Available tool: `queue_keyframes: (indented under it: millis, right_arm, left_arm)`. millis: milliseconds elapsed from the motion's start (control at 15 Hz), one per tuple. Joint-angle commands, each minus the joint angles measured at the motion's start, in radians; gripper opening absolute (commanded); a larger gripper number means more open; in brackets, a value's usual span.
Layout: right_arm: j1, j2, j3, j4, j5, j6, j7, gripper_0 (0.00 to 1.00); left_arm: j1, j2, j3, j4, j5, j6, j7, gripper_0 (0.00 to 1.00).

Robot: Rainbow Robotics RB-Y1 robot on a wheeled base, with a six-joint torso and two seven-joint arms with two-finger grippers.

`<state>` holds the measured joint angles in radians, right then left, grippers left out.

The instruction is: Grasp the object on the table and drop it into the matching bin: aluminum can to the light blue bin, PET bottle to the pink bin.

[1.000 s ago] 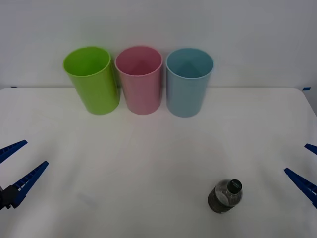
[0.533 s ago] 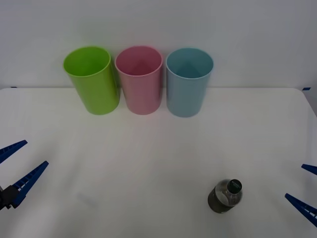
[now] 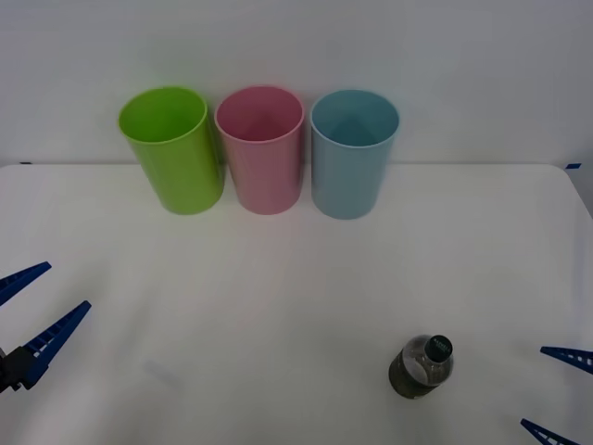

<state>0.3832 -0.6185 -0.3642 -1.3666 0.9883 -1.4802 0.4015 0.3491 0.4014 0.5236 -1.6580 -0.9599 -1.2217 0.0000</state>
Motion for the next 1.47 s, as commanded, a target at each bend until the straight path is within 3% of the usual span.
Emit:
queue_keyframes:
  millis: [67, 1067, 1467]
  right_arm:
    - [-0.032, -0.001, 0.048, 0.050, 0.001, 0.012, 0.063, 1.00]
    - [-0.190, 0.046, 0.349, 0.115, -0.003, 0.182, 0.074, 1.00]
    - [-0.219, 0.066, 0.399, 0.115, -0.005, 0.207, 0.079, 1.00]
  left_arm:
    - [0.000, 0.000, 0.000, 0.000, 0.000, 0.000, 0.000, 1.00]
    - [0.000, 0.000, 0.000, 0.000, 0.000, 0.000, 0.000, 1.00]
    - [0.000, 0.000, 0.000, 0.000, 0.000, 0.000, 0.000, 1.00]
